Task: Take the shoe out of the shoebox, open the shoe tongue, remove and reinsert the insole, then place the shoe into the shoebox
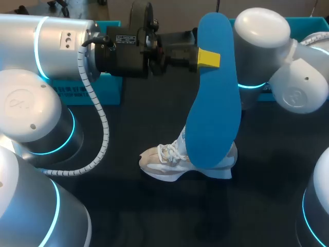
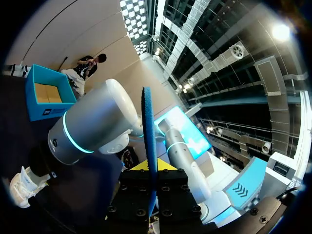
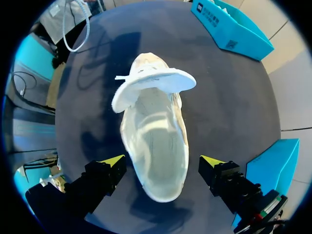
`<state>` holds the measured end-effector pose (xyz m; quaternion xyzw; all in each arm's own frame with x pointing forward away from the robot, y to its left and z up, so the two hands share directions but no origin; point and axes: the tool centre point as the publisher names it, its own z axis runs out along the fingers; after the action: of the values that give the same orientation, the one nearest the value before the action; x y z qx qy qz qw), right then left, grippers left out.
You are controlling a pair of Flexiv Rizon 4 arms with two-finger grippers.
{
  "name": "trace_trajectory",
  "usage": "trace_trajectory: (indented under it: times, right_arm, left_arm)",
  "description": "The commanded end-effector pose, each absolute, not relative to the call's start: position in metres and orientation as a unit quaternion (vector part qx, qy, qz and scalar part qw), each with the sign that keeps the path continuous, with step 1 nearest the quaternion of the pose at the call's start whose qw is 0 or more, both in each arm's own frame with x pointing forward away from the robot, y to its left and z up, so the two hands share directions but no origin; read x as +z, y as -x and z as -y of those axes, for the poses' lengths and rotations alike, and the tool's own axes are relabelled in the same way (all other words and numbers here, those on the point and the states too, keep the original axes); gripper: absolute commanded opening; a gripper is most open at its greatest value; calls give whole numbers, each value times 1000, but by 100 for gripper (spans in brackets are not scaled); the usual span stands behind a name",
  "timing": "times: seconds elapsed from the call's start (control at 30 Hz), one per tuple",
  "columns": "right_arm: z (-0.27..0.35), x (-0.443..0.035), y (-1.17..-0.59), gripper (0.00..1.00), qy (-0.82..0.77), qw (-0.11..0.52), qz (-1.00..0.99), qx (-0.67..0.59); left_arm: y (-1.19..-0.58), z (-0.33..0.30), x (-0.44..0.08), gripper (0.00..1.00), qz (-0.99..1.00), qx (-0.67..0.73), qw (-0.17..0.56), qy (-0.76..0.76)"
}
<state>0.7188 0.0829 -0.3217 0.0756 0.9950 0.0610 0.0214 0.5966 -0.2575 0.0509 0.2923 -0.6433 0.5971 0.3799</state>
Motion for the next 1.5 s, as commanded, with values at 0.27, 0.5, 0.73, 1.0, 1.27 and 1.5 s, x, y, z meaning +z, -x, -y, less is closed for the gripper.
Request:
trace_trajectory:
  times: [0.27, 0.5, 0.73, 1.0, 1.27, 1.5]
  right_arm:
    - [-99, -364, -757, 100, -46, -10, -996, 73]
    - [-110, -382, -766, 100, -28, -37, -997, 55]
    - [-113, -391, -764, 68, -43, -63, -996, 36]
    - [-114, -395, -758, 0, -55, -70, -996, 30]
    - [-114, -395, -754, 0, -71, -86, -993, 30]
    - [-112, -374, -741, 0, -170, -118, -974, 89]
  left_arm:
    - [-596, 259, 49, 0, 642, 599, 380, -292]
    - [-596, 259, 49, 0, 642, 599, 380, -292]
    - [-596, 259, 49, 0, 642, 599, 380, -292]
    - [-596, 259, 49, 0, 642, 599, 380, -292]
    - [-596, 259, 49, 0, 642, 599, 380, -292]
    - [-596, 259, 49, 0, 642, 599, 380, -292]
